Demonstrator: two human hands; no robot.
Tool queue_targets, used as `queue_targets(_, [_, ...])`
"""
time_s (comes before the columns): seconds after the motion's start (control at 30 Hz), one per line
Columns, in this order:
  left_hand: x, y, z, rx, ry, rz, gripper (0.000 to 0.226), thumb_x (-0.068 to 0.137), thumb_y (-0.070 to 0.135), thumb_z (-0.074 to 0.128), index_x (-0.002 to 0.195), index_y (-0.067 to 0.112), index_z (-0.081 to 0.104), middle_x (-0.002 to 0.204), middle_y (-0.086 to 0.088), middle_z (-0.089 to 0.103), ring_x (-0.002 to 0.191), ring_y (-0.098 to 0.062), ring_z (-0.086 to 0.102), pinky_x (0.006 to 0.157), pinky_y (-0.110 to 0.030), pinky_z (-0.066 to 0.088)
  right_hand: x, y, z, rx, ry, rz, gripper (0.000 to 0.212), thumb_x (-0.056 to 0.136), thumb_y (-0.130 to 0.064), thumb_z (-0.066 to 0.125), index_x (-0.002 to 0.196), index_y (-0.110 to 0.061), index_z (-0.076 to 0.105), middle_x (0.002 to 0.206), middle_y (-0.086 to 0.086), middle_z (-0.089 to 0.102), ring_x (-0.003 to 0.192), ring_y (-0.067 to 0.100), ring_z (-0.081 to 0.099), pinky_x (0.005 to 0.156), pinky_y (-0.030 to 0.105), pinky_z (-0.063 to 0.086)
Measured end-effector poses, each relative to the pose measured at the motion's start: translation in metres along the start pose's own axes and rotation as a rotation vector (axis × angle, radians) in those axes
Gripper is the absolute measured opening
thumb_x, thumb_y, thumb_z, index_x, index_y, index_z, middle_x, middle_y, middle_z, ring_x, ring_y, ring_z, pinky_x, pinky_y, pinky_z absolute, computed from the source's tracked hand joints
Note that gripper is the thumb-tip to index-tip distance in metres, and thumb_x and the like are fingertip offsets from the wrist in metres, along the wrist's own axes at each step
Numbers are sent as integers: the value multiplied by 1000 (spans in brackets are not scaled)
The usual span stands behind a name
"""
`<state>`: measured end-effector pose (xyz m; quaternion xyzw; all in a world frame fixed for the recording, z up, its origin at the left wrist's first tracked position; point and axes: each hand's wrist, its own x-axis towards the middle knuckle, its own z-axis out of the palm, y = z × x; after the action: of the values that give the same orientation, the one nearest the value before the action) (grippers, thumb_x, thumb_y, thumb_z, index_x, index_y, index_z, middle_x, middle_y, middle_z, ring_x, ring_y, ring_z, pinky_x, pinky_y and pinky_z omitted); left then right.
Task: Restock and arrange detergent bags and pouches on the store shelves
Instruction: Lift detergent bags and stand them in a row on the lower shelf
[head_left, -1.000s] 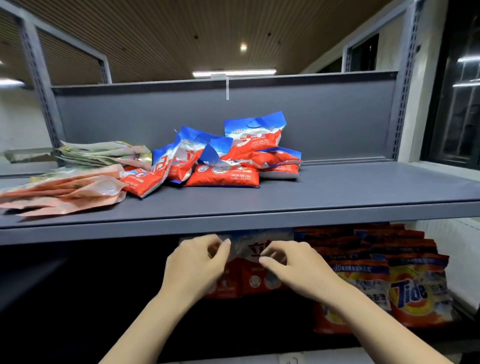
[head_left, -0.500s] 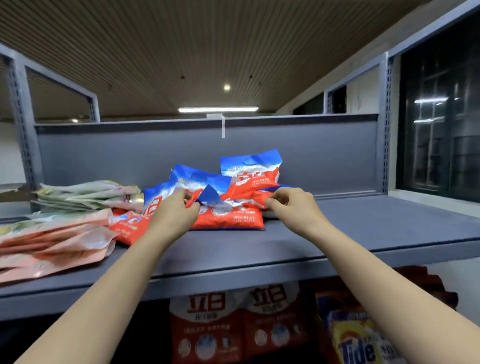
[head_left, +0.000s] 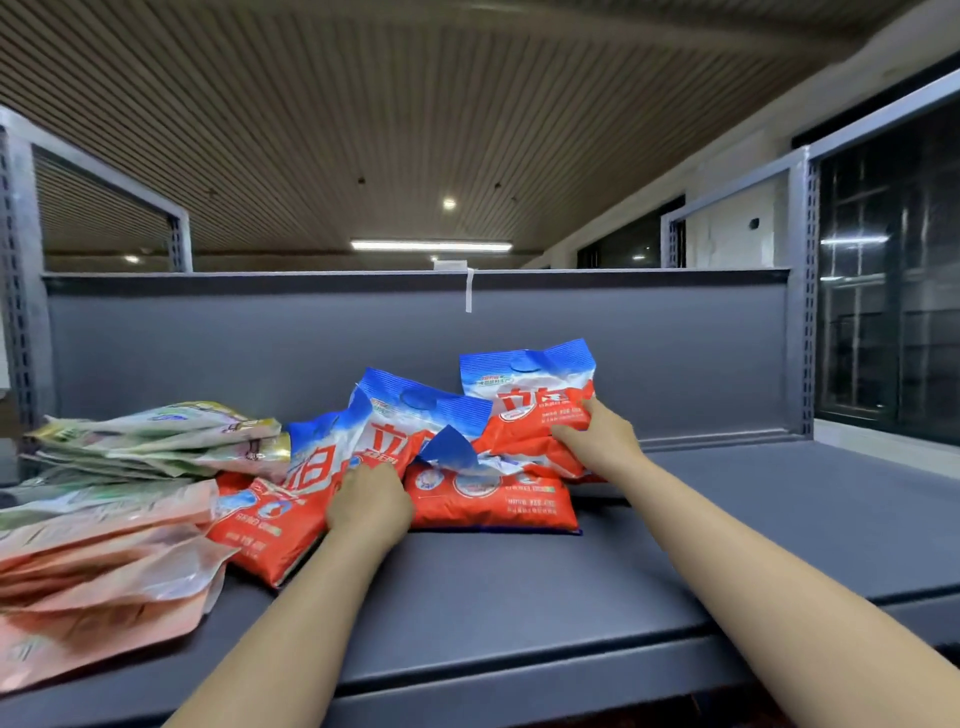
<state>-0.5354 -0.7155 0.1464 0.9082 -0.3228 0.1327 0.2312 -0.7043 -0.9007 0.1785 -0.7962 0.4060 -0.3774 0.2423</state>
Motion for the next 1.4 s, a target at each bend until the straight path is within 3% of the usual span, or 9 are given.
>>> queue_targets(0.2, [3, 0, 3, -28, 133, -41, 29, 98, 19, 41, 115, 8, 62, 120, -16, 60, 111, -33, 56, 86, -38, 45, 8, -8, 7, -117, 145, -94, 29, 91, -25, 58, 118, -14, 57, 117, 11, 64, 111, 34, 55, 84, 36, 41])
queue_targets(0.33, [5, -4, -1, -77, 238, -19, 30, 98, 23, 41, 107, 8, 65, 111, -17, 64, 104, -36, 58, 79, -38, 44, -11, -23, 5, -80, 270, -219, 9, 91, -14, 52, 98, -9, 56, 105, 13, 62, 101, 37, 54, 79, 38, 39])
queue_targets(0.63, [-26, 23, -23, -323, 423, 179, 26, 91, 16, 45, 85, 7, 68, 92, -24, 65, 87, -41, 56, 67, -37, 38, -97, -1, -21, 82, 278, -248, 9, 89, -18, 55, 94, -23, 50, 110, -1, 51, 95, 25, 54, 76, 32, 34])
queue_targets(0.8, [-54, 35, -27, -186, 430, 227, 28, 90, 21, 44, 89, 16, 71, 91, -16, 67, 86, -37, 58, 63, -33, 34, -116, 20, -30, 138, 221, -207, 15, 86, -14, 57, 88, -26, 47, 105, -7, 47, 86, 14, 47, 76, 29, 27])
queue_targets(0.97, [-87, 49, -23, -42, 518, 333, 24, 90, 28, 46, 86, 17, 66, 85, -8, 66, 90, -31, 56, 62, -33, 31, -123, 37, -35, 185, 176, -108, 25, 77, -2, 52, 72, -25, 43, 103, -3, 51, 89, 20, 50, 75, 31, 34])
queue_targets(1.07, [-107, 62, -15, 13, 482, 457, 28, 90, 35, 45, 88, 18, 66, 99, 4, 68, 99, -23, 52, 66, -33, 38, -121, 46, -40, 213, 230, -43, 24, 74, 2, 46, 70, -21, 41, 97, 0, 51, 87, 27, 50, 73, 33, 35])
queue_targets(1.2, [-110, 72, -2, 66, 199, 644, 44, 91, 55, 41, 104, 25, 70, 120, 9, 60, 116, -18, 46, 90, -33, 36, -117, 52, -47, 345, 311, 83, 15, 77, -4, 47, 80, -19, 43, 93, 1, 55, 90, 28, 51, 76, 36, 38])
queue_targets(1.3, [-92, 57, -12, -259, 155, 515, 38, 91, 50, 50, 109, 25, 72, 121, 6, 62, 117, -18, 51, 96, -35, 38, -111, 51, -50, 418, 314, 170, 26, 80, -32, 51, 98, -16, 42, 103, 5, 60, 101, 31, 53, 90, 44, 43])
queue_targets(1.4, [-63, 28, -21, -142, 278, 213, 40, 91, 41, 51, 119, 16, 64, 127, -9, 58, 119, -31, 47, 98, -40, 39, -101, 46, -50, 409, 312, 211, 49, 81, -41, 58, 117, -11, 40, 119, 9, 56, 107, 31, 54, 91, 44, 45])
